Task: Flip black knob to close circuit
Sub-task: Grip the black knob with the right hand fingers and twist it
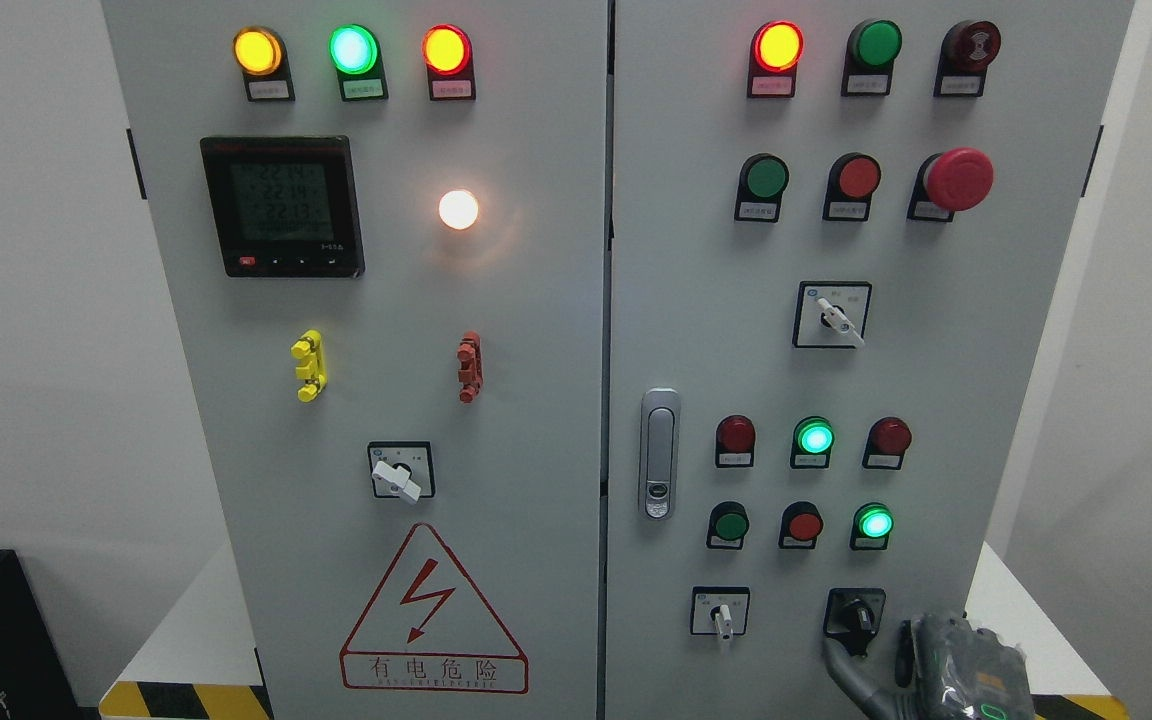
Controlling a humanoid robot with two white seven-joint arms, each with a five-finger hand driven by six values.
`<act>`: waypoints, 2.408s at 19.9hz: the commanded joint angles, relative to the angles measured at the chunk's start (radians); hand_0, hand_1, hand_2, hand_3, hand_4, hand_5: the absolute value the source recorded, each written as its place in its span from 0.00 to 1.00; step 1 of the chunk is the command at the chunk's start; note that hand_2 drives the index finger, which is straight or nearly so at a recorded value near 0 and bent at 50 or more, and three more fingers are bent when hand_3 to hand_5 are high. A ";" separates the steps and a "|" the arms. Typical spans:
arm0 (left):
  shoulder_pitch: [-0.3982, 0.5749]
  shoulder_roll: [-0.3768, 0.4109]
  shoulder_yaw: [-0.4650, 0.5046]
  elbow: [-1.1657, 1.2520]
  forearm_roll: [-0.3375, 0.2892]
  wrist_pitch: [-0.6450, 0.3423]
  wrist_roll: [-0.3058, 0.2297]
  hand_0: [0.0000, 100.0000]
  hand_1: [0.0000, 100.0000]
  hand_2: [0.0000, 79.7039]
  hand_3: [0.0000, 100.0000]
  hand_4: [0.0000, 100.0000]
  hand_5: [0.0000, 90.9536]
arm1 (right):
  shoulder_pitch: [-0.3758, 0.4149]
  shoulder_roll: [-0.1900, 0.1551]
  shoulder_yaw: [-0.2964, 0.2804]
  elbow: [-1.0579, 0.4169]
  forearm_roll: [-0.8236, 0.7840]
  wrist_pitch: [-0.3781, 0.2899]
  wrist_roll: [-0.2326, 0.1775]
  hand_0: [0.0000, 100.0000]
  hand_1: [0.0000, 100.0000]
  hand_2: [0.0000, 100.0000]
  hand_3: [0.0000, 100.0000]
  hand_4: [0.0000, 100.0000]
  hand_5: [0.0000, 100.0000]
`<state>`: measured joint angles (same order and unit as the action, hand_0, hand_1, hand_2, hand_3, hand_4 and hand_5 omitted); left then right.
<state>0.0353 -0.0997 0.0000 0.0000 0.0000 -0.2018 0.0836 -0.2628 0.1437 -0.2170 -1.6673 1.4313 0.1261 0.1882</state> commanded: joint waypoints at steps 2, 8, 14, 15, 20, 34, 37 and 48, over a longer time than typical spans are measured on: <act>0.000 0.000 -0.020 0.022 -0.021 0.001 0.001 0.00 0.00 0.00 0.00 0.00 0.00 | -0.001 0.000 -0.024 -0.011 -0.005 -0.002 0.000 0.00 0.09 0.77 0.94 0.76 0.75; 0.000 0.000 -0.020 0.022 -0.021 0.001 0.001 0.00 0.00 0.00 0.00 0.00 0.00 | -0.003 0.000 -0.027 -0.011 -0.005 -0.002 0.000 0.00 0.09 0.77 0.94 0.76 0.75; 0.000 0.000 -0.020 0.022 -0.021 0.001 0.001 0.00 0.00 0.00 0.00 0.00 0.00 | -0.003 -0.001 -0.027 -0.008 -0.002 -0.008 -0.001 0.00 0.08 0.77 0.94 0.76 0.75; 0.000 0.000 -0.020 0.022 -0.021 0.001 0.001 0.00 0.00 0.00 0.00 0.00 0.00 | -0.003 -0.001 -0.027 -0.008 -0.002 -0.008 -0.001 0.00 0.08 0.77 0.94 0.76 0.75; 0.000 0.000 -0.020 0.022 -0.021 0.001 0.001 0.00 0.00 0.00 0.00 0.00 0.00 | -0.004 -0.004 -0.039 -0.005 -0.002 -0.011 -0.001 0.00 0.08 0.77 0.94 0.76 0.75; 0.000 0.000 -0.020 0.022 -0.020 0.001 0.001 0.00 0.00 0.00 0.00 0.00 0.00 | -0.004 -0.010 -0.074 -0.003 0.000 -0.042 -0.001 0.00 0.09 0.77 0.94 0.75 0.74; 0.000 0.000 -0.020 0.022 -0.021 0.001 0.001 0.00 0.00 0.00 0.00 0.00 0.00 | -0.001 -0.010 -0.074 -0.003 0.001 -0.046 -0.001 0.00 0.10 0.77 0.94 0.75 0.74; 0.000 0.000 -0.020 0.022 -0.021 0.001 0.001 0.00 0.00 0.00 0.00 0.00 0.00 | -0.006 -0.010 -0.099 0.000 0.001 -0.049 -0.001 0.00 0.12 0.77 0.93 0.75 0.74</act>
<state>0.0353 -0.0997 0.0000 0.0000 0.0000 -0.2018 0.0836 -0.2670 0.1346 -0.2576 -1.6700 1.4324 0.0763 0.1828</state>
